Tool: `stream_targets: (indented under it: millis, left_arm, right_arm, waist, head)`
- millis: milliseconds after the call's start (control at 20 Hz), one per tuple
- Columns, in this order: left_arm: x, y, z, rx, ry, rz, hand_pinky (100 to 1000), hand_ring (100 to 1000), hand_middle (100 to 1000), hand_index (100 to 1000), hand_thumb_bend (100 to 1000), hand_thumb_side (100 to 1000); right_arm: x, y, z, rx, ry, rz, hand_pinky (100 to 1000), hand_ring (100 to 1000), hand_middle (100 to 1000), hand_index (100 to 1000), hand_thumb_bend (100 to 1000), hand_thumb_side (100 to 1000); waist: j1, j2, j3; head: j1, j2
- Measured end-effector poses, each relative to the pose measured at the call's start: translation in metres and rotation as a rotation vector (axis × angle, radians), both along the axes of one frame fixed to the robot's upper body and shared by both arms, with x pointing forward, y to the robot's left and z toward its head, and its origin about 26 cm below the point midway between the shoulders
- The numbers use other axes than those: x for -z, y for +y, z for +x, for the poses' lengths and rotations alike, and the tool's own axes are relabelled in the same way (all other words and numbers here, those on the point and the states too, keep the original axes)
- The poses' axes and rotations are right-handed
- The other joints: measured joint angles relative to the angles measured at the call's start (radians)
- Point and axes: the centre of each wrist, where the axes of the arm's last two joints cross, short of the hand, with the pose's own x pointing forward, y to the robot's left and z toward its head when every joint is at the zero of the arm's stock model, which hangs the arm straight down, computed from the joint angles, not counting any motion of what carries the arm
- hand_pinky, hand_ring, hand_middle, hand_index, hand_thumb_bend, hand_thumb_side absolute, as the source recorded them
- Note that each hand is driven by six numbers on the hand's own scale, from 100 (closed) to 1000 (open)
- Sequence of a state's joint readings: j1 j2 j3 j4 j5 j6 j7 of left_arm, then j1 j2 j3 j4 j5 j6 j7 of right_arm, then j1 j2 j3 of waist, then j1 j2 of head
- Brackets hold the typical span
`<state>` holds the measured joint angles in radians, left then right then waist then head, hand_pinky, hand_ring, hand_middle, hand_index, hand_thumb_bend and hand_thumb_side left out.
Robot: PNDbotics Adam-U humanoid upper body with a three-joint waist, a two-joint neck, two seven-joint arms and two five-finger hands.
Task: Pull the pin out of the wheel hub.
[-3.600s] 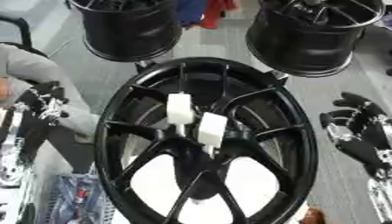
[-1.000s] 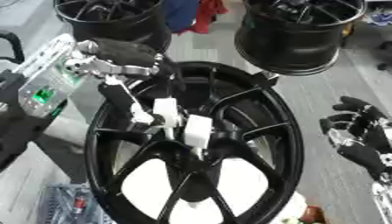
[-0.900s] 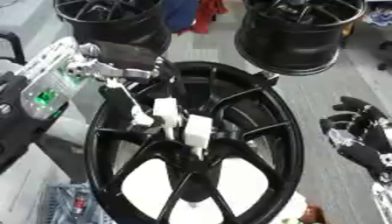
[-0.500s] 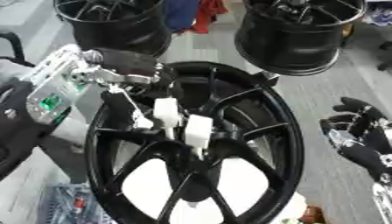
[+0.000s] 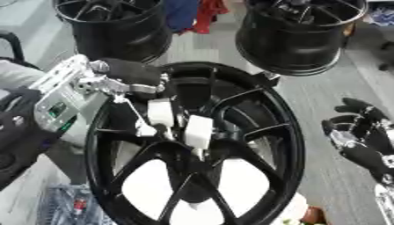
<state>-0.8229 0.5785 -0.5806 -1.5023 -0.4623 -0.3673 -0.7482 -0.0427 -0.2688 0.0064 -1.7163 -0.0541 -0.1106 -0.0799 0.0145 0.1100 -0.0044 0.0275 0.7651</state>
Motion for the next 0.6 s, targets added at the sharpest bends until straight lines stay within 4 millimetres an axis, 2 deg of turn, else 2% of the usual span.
stream_targets:
  millis: [100, 200, 450, 600]
  left_arm:
    - [-0.004, 0.0, -0.002, 0.01, 0.002, -0.02, 290, 362, 411, 609, 100, 189]
    - [-0.017, 0.001, -0.004, 0.022, -0.015, -0.048, 289, 360, 410, 608, 100, 177]
    - [-0.066, 0.01, -0.011, 0.042, -0.088, -0.125, 297, 363, 414, 614, 100, 162]
    - [-0.092, 0.029, -0.019, 0.018, -0.13, -0.157, 319, 377, 428, 629, 100, 153]
  right_arm:
    - [0.0, 0.0, 0.0, 0.0, 0.0, 0.0, 615, 638, 673, 801, 383, 100]
    - [0.0, 0.0, 0.0, 0.0, 0.0, 0.0, 615, 638, 673, 801, 383, 100]
    - [0.001, 0.0, -0.001, 0.001, 0.004, 0.0, 615, 638, 673, 801, 384, 100]
    - [0.003, -0.001, -0.002, 0.004, 0.012, 0.0, 615, 638, 673, 801, 383, 100]
  waist:
    - [-0.001, 0.0, 0.0]
    - [-0.002, -0.002, 0.003]
    - [0.001, -0.007, 0.007]
    - [0.003, -0.01, 0.013]
  head:
    - [0.0, 0.0]
    - [0.0, 0.0]
    - [0.0, 0.0]
    - [-0.001, 0.0]
